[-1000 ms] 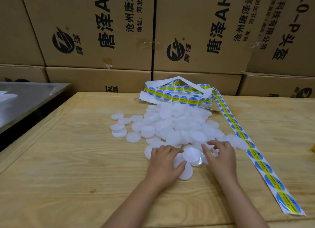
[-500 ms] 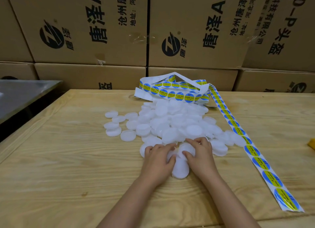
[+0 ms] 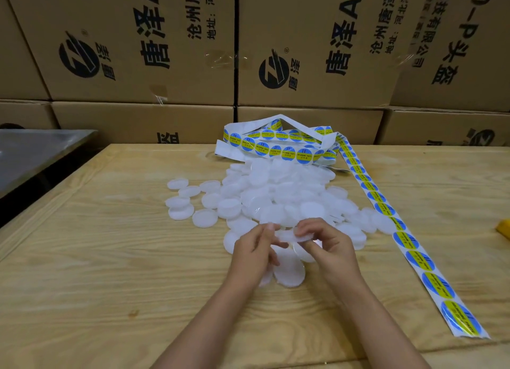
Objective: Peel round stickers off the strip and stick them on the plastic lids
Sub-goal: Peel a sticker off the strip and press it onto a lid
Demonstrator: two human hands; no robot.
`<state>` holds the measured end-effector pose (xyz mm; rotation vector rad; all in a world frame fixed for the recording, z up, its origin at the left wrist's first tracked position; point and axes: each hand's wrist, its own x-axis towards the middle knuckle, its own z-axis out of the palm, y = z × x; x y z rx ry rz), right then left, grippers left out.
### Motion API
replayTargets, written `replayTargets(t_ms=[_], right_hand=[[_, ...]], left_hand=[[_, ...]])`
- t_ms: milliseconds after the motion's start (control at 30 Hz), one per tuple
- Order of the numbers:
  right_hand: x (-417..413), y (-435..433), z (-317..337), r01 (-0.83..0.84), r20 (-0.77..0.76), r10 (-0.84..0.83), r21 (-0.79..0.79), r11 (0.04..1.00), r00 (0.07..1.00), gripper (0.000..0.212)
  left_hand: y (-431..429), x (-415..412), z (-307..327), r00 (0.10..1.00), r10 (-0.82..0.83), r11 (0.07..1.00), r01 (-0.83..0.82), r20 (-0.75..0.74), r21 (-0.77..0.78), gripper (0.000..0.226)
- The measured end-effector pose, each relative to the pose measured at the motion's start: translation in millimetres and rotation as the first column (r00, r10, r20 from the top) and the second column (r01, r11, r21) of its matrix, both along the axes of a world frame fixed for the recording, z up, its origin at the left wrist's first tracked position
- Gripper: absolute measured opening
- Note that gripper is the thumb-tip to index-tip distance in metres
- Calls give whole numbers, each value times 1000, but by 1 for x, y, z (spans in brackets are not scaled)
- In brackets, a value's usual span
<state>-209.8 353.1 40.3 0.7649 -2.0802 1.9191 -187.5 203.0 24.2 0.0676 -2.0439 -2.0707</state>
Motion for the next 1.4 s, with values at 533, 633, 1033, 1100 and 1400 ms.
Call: replayTargets(t_ms=[533,633,1033,1100,1400], right_hand=[[-6,117,-4,692,-260,-842,701,173,474,35],[-13,152,-14,460,-25,-946,878,135,324,42],[-18,164,-17,430,-77,-855,885,178,513,26],[-11,156,-21,461,-156,-744,859,224,650,21],[5,149,-26,102,25,-329,926,362,944,55]], left_hand=[[-16,-4,0,997,1,909,-36,83,416,16],[-16,-5,-1,996,17,912,-49,83,406,16],[-12,-3,1,996,59,936,-77,63,343,18],[-11,-3,1,996,62,936,-80,62,343,19],[-10,-1,3,995,74,933,-91,63,348,19]])
